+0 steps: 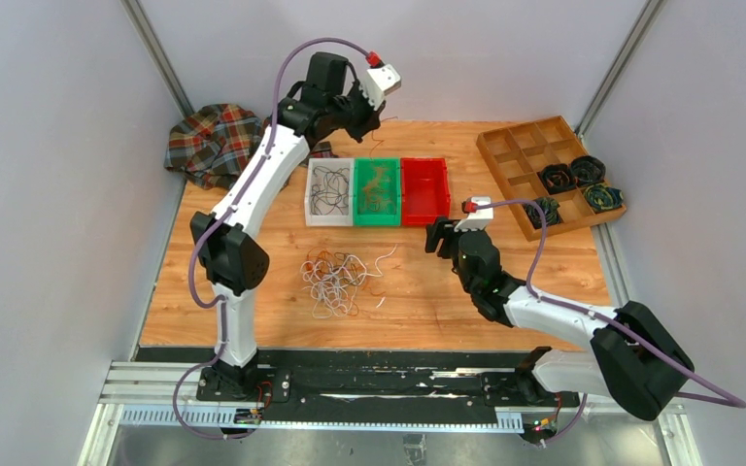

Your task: Untangle the cables

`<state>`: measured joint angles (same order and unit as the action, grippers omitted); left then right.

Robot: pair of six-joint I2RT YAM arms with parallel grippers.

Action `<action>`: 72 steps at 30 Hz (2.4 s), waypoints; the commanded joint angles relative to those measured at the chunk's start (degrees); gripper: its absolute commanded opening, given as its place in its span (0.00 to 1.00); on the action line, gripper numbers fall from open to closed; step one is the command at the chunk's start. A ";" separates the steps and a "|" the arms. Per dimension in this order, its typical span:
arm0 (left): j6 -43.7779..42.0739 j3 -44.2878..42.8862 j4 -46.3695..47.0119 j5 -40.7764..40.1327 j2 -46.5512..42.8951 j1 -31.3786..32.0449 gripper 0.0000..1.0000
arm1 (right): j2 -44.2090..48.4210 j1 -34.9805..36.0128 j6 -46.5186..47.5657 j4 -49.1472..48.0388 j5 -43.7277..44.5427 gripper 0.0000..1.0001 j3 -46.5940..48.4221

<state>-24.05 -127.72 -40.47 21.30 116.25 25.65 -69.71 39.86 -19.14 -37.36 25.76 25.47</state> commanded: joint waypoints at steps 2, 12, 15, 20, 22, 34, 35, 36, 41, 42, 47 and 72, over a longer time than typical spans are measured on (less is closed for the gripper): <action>0.68 4.27 3.53 -1.07 -4.98 0.28 0.00 | -0.50 -0.91 -1.24 -0.52 0.70 0.65 -0.51; 2.12 4.79 4.17 -2.39 -0.38 0.33 0.00 | 1.06 -0.90 -1.32 0.25 1.37 0.64 -0.99; 1.92 4.81 4.83 -4.53 1.22 0.28 0.00 | 1.40 -1.16 -1.23 0.27 1.57 0.64 -1.21; 2.46 7.99 8.20 -6.30 1.72 0.33 0.00 | 1.11 -1.53 -1.35 0.27 1.38 0.63 -1.31; 2.66 8.76 8.40 -6.35 2.66 0.41 0.00 | 1.29 -1.63 -1.46 0.32 1.40 0.63 -1.48; 0.54 10.66 8.57 -7.89 9.14 1.94 0.01 | 2.27 -2.48 -1.12 0.96 0.92 0.63 -0.64; -0.20 10.98 8.56 -8.80 9.69 2.35 0.01 | 2.36 -2.50 -1.55 0.97 0.95 0.63 -0.53; -1.34 11.38 8.63 -10.65 10.18 3.02 0.00 | 2.37 -2.56 -2.14 0.93 0.92 0.63 -0.41; -6.19 12.36 8.60 -16.97 13.56 5.34 0.00 | 1.99 -2.62 -3.31 1.71 0.40 0.61 1.41; -5.89 12.14 8.52 -17.90 14.27 5.37 0.01 | 2.14 -2.66 -3.25 2.09 0.40 0.61 1.64; -5.57 11.45 7.47 -21.70 16.66 5.38 0.00 | 3.28 -2.59 -2.56 2.85 -1.57 0.61 1.88; -8.38 23.02 -19.56 -7.74 -16.46 1.93 0.98 | -5.01 -1.36 3.15 11.78 -27.20 0.71 13.60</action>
<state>-31.62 -111.94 -54.33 10.98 106.80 29.65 -67.18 38.09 -18.37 -28.18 12.38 32.99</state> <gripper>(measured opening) 0.980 0.706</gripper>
